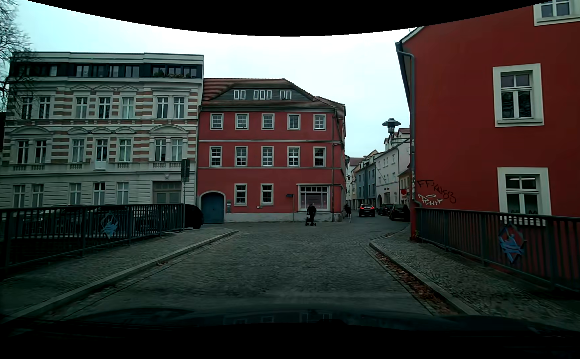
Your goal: Follow the waypoints while adhering to traffic rules and regulations
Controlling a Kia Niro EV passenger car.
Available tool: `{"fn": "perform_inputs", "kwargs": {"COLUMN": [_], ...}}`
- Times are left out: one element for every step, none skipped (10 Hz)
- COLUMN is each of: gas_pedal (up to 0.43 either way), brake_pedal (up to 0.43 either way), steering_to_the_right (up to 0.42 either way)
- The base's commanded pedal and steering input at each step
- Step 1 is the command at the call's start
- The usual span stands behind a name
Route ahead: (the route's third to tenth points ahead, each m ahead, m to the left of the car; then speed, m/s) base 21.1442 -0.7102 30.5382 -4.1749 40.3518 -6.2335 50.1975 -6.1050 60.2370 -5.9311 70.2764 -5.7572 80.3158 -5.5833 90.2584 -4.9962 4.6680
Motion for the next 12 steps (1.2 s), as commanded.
{"fn": "perform_inputs", "kwargs": {"gas_pedal": [0.059, 0.059, 0.039, 0.0, 0.0, 0.0, 0.0, 0.0, 0.0, 0.0, 0.02, 0.02], "brake_pedal": [0.0, 0.0, 0.0, 0.0, 0.0, 0.0, 0.0, 0.0, 0.0, 0.0, 0.0, 0.0], "steering_to_the_right": [-0.003, -0.003, -0.003, -0.001, -0.002, -0.003, -0.002, -0.001, -0.002, 0.0, 0.001, 0.002]}}
